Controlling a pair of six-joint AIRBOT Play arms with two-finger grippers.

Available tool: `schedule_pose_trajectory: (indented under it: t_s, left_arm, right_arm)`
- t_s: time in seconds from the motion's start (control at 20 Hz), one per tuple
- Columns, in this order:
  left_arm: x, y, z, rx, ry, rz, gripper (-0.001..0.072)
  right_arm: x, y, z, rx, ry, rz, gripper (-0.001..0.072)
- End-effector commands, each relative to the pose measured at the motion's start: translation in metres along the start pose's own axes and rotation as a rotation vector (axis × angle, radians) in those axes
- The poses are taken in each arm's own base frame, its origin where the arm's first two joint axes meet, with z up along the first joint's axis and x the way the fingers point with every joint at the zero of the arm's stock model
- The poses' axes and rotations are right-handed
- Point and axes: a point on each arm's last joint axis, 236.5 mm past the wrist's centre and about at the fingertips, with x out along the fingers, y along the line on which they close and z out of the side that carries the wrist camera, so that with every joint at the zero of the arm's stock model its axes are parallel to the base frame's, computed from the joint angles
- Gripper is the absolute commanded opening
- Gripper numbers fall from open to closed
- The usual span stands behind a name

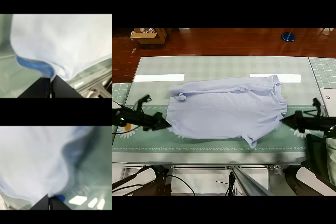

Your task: Fold the shirts.

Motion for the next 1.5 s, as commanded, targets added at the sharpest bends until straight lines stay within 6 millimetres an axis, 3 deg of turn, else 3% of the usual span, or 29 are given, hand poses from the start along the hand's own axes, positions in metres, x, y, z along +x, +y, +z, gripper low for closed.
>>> schedule_pose_trajectory:
  t_s: [0.0, 0.15, 0.25, 0.35, 0.45, 0.55, 0.7, 0.8, 0.9, 1.1, 1.2, 1.25, 1.35, 1.45]
  left_arm:
    - [-0.071, -0.065, 0.041, 0.177, -0.231, -0.037, 0.0019]
    - [-0.172, -0.164, 0.064, 0.379, -0.573, -0.110, 0.0019]
    - [-0.242, -0.219, 0.054, 0.515, -0.783, -0.079, 0.0019]
    - [-0.306, -0.273, 0.025, 0.651, -0.970, -0.042, 0.0019]
    - [-0.354, -0.319, -0.013, 0.776, -1.111, -0.004, 0.0019]
    - [-0.395, -0.347, -0.048, 0.828, -1.243, 0.062, 0.0019]
    - [-0.446, -0.367, -0.098, 0.864, -1.437, 0.209, 0.0018]
    - [-0.466, -0.368, -0.131, 0.848, -1.529, 0.303, 0.0018]
    - [-0.470, -0.358, -0.155, 0.811, -1.559, 0.385, 0.0018]
    - [-0.443, -0.322, -0.181, 0.711, -1.455, 0.488, 0.0018]
    - [-0.425, -0.306, -0.181, 0.682, -1.353, 0.514, 0.0018]
    - [-0.418, -0.299, -0.178, 0.681, -1.312, 0.525, 0.0018]
    - [-0.404, -0.288, -0.163, 0.677, -1.233, 0.520, 0.0019]
    - [-0.375, -0.275, -0.139, 0.725, -1.085, 0.478, 0.0018]
  right_arm:
    - [-0.058, 0.103, 0.043, -0.233, -0.171, 0.147, 0.0020]
    - [-0.149, 0.210, 0.081, -0.487, -0.496, 0.123, 0.0020]
    - [-0.207, 0.273, 0.080, -0.634, -0.667, 0.073, 0.0019]
    - [-0.259, 0.327, 0.066, -0.731, -0.794, 0.011, 0.0019]
    - [-0.302, 0.379, 0.040, -0.830, -0.923, 0.000, 0.0019]
    - [-0.334, 0.419, 0.005, -0.927, -1.026, -0.028, 0.0019]
    - [-0.371, 0.455, -0.044, -1.021, -1.174, -0.096, 0.0019]
    - [-0.385, 0.465, -0.072, -1.041, -1.249, -0.117, 0.0019]
    - [-0.392, 0.458, -0.093, -1.038, -1.301, -0.190, 0.0019]
    - [-0.390, 0.403, -0.112, -0.939, -1.256, -0.447, 0.0018]
    - [-0.374, 0.389, -0.121, -0.979, -1.146, -0.475, 0.0018]
    - [-0.365, 0.372, -0.119, -0.976, -1.058, -0.513, 0.0018]
    - [-0.354, 0.341, -0.106, -0.929, -0.907, -0.560, 0.0017]
    - [-0.344, 0.326, -0.074, -0.916, -0.815, -0.578, 0.0017]
